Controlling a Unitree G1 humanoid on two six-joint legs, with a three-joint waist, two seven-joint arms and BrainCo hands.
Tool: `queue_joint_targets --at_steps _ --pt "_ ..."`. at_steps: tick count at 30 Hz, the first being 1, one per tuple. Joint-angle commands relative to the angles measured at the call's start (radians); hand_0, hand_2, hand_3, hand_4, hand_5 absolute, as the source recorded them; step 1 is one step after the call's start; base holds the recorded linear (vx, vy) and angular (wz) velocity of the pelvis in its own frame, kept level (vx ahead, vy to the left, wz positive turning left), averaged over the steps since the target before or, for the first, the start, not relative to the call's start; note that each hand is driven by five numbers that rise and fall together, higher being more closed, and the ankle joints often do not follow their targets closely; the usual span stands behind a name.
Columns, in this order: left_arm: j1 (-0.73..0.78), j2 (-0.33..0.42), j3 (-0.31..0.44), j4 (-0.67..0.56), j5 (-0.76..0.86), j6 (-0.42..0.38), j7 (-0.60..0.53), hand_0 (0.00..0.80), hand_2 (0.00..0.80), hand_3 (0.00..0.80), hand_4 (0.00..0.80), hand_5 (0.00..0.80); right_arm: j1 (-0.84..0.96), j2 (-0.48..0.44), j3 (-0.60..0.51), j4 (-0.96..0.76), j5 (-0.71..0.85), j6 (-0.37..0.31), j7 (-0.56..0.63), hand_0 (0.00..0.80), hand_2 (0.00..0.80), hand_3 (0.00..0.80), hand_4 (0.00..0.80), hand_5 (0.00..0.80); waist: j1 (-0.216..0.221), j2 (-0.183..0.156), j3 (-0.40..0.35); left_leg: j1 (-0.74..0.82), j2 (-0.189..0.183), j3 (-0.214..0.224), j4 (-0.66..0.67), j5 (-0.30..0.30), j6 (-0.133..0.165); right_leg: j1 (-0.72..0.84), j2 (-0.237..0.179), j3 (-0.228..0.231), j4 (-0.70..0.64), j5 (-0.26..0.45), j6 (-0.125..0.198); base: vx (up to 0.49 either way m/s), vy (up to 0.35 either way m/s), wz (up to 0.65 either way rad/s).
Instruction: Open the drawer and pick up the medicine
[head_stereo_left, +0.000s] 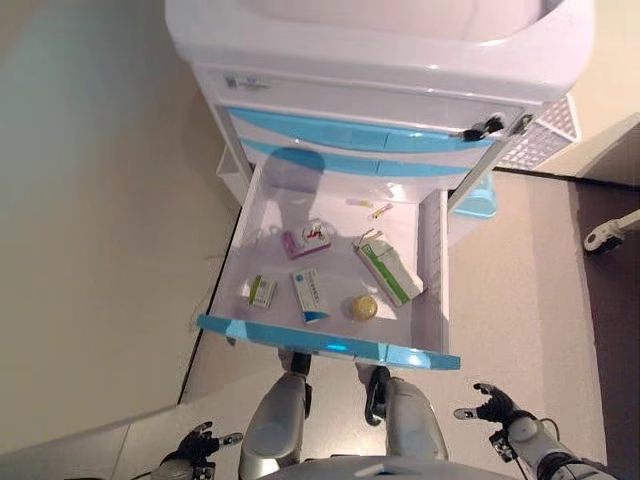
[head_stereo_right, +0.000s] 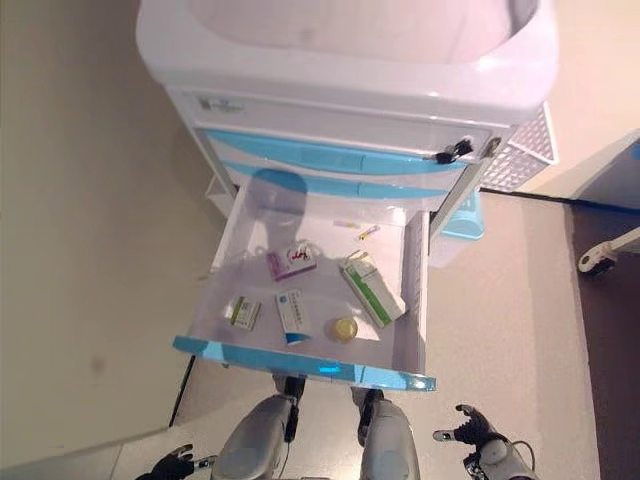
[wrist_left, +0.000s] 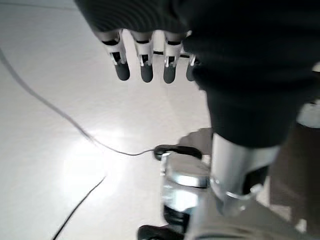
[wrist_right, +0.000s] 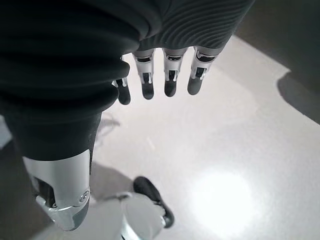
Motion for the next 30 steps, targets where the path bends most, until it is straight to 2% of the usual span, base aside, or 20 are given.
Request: queue_joint_targets --at_steps 1,4,6,10,14,18,20,21,22,25,26,30 --pt "0.017 -0.004 -0.014 -0.032 0.076 -0.016 0.042 0.0 0.0 0.0 0.0 0.0 0.003 -0.054 -0.011 -0.007 0.045 -0.004 -0.016 0.0 0.0 0.0 0.0 0.0 -0.031 0.009 0.001 -0.006 -0.04 0.015 -0.014 -0.015 0.034 -0.017 -0.014 0.01 -0.071 0.16 0.047 0.082 0.009 -0.12" --pt "0.009 -0.006 -0.02 -0.027 0.104 -0.012 0.05 0.0 0.0 0.0 0.0 0.0 0.012 -0.053 -0.031 -0.003 0.051 -0.002 -0.024 0.0 0.0 0.0 0.0 0.0 -0.039 0.004 -0.028 0.032 -0.037 0.034 -0.035 -0.025 0.033 0.012 0.004 0.029 -0.115 0.17 0.054 0.083 0.004 -0.2" --pt "0.005 -0.009 -0.019 -0.012 0.133 -0.011 0.059 0.0 0.0 0.0 0.0 0.0 0.016 -0.058 -0.057 0.004 0.053 0.0 -0.029 0.0 0.0 0.0 0.0 0.0 -0.046 -0.003 -0.067 0.076 -0.024 0.064 -0.057 -0.037 0.031 0.049 0.021 0.05 -0.179 0.188 0.063 0.112 -0.014 -0.38" --pt "0.016 -0.013 0.014 0.0 0.121 -0.01 0.06 0.0 0.0 0.0 0.0 0.0 0.024 -0.085 -0.106 -0.045 0.06 -0.002 -0.042 0.0 0.0 0.0 0.0 0.0 -0.051 -0.009 -0.118 0.141 -0.01 0.096 -0.105 -0.044 0.028 0.103 0.038 0.07 -0.248 0.201 0.073 0.097 -0.029 -0.47" --pt "0.042 -0.034 0.018 0.015 0.149 -0.008 0.051 0.0 0.0 0.0 0.0 0.0 0.043 -0.149 -0.194 -0.225 0.124 -0.02 -0.04 0.0 0.0 0.0 0.0 0.0 -0.061 -0.017 -0.163 0.192 -0.002 0.113 -0.153 -0.042 0.028 0.144 0.046 0.075 -0.282 0.205 0.081 0.065 -0.022 -0.28" --pt "0.077 -0.052 0.027 0.032 0.17 -0.005 0.037 0.0 0.0 0.0 0.0 0.0 0.074 -0.231 -0.21 -0.41 0.072 -0.03 -0.008 0.0 0.0 0.0 0.0 0.0 -0.058 -0.027 -0.197 0.227 0.004 0.118 -0.187 -0.039 0.027 0.183 0.051 0.071 -0.329 0.214 0.086 0.026 -0.022 -0.08" --pt "0.1 -0.066 0.05 0.039 0.171 -0.003 0.032 0.0 0.0 0.0 0.0 0.0 0.094 -0.271 -0.232 -0.564 0.042 -0.033 0.009 0.0 0.0 0.0 0.0 0.0 -0.051 -0.033 -0.21 0.236 0.007 0.124 -0.199 -0.038 0.026 0.194 0.054 0.073 -0.354 0.223 0.087 0.0 0.0 0.0" --pt "0.1 -0.066 0.05 0.039 0.171 -0.003 0.032 0.0 0.0 0.0 0.0 0.0 0.094 -0.271 -0.232 -0.564 0.042 -0.033 0.009 0.0 0.0 0.0 0.0 0.0 -0.05 -0.033 -0.21 0.236 0.007 0.124 -0.199 -0.038 0.026 0.195 0.054 0.073 -0.354 0.223 0.087 0.0 0.0 0.0" --pt "0.124 -0.091 0.068 0.046 0.175 -0.002 0.02 0.0 0.0 0.0 0.0 0.0 0.124 -0.286 -0.269 -0.696 0.049 -0.049 0.023 0.0 0.0 0.0 0.0 0.0 -0.044 -0.037 -0.223 0.243 0.011 0.13 -0.207 -0.037 0.026 0.207 0.055 0.071 -0.376 0.231 0.088 0.0 0.0 0.0" --pt "0.138 -0.1 0.079 0.055 0.184 -0.008 0.019 0.0 0.0 0.0 0.0 0.0 0.152 -0.283 -0.293 -0.794 0.061 -0.065 0.037 0.0 0.0 0.0 0.0 0.0 -0.037 -0.039 -0.232 0.252 0.014 0.132 -0.214 -0.037 0.026 0.219 0.055 0.067 -0.396 0.239 0.088 0.001 -0.004 -0.01" --pt "0.154 -0.11 0.088 0.059 0.193 -0.01 0.016 0.0 0.0 0.0 0.0 0.0 0.168 -0.276 -0.297 -0.892 0.083 -0.085 0.059 0.0 0.0 0.0 0.0 0.0 -0.027 -0.042 -0.24 0.256 0.016 0.133 -0.22 -0.036 0.025 0.23 0.057 0.062 -0.414 0.243 0.087 0.0 0.0 0.0" --pt "0.165 -0.112 0.088 0.065 0.216 -0.016 0.01 0.0 0.0 0.0 0.0 0.0 0.166 -0.254 -0.251 -1.083 0.187 -0.128 0.142 0.0 0.0 0.0 0.0 0.0 -0.005 -0.049 -0.248 0.262 0.021 0.124 -0.228 -0.03 0.02 0.249 0.062 0.051 -0.426 0.241 0.084 -0.004 -0.009 0.02"
